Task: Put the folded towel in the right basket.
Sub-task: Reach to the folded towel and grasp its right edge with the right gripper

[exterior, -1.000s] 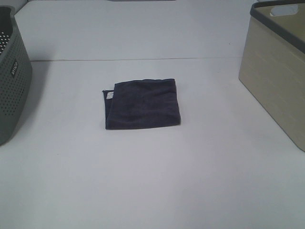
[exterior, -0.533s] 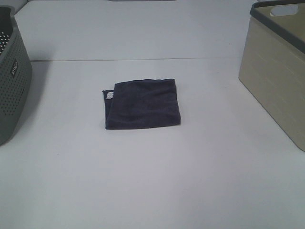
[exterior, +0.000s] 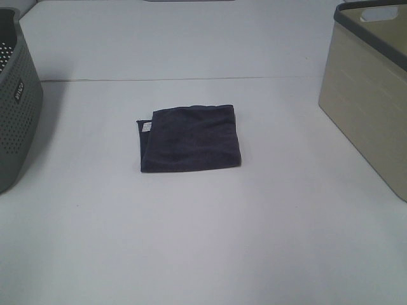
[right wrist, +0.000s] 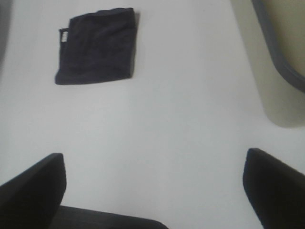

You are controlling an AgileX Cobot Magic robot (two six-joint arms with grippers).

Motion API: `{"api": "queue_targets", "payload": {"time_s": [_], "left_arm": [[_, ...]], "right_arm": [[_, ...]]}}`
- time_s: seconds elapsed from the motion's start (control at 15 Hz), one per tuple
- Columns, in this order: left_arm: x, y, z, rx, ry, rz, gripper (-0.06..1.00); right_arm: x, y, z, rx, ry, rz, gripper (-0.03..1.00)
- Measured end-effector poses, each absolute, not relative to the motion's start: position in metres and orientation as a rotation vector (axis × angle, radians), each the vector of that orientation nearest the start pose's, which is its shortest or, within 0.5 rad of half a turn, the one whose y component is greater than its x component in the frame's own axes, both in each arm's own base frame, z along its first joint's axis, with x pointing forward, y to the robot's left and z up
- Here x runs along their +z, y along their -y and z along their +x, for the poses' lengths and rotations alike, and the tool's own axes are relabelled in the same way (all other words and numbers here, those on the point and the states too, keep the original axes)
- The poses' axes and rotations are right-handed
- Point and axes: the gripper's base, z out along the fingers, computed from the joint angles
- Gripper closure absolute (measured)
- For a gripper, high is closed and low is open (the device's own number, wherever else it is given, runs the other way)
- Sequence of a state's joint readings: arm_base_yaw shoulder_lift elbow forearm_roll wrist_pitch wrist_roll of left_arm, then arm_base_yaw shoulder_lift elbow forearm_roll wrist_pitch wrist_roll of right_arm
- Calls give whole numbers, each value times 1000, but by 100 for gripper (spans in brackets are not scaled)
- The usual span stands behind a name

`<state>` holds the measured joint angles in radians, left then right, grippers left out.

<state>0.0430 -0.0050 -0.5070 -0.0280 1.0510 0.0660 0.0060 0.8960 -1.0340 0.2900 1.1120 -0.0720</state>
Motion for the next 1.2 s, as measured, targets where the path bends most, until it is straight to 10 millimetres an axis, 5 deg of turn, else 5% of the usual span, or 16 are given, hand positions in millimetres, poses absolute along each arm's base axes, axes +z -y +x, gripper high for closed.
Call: {"api": "queue_targets", "payload": {"time_s": [0.2,0.27,0.47,0.53,0.6,0.93,1.2], "left_arm": [[280,2,-6,36,-2022,25,-5],[280,2,-6,36,-2022,25,-5],[280,2,-6,36,-2022,25,-5],[280,2,-6,36,-2022,25,-5],[280,2,-6,36,-2022,25,-5],[280,2,-6,36,-2022,25,-5],[280,2,-6,36,-2022,25,-5]], "right_arm": [[375,-43,237,603,-2474,-146,0],[369,-48,252,643,-2478,-156,0],[307,-97,340,745,-2569,-219,0],[275,-114,367,773,-2633,-233,0],[223,-135,410,822,-2709,-238,0],[135,-147,462,841,-2811,-188,0],[100,-149,473,839,-2844,-142,1]]}}
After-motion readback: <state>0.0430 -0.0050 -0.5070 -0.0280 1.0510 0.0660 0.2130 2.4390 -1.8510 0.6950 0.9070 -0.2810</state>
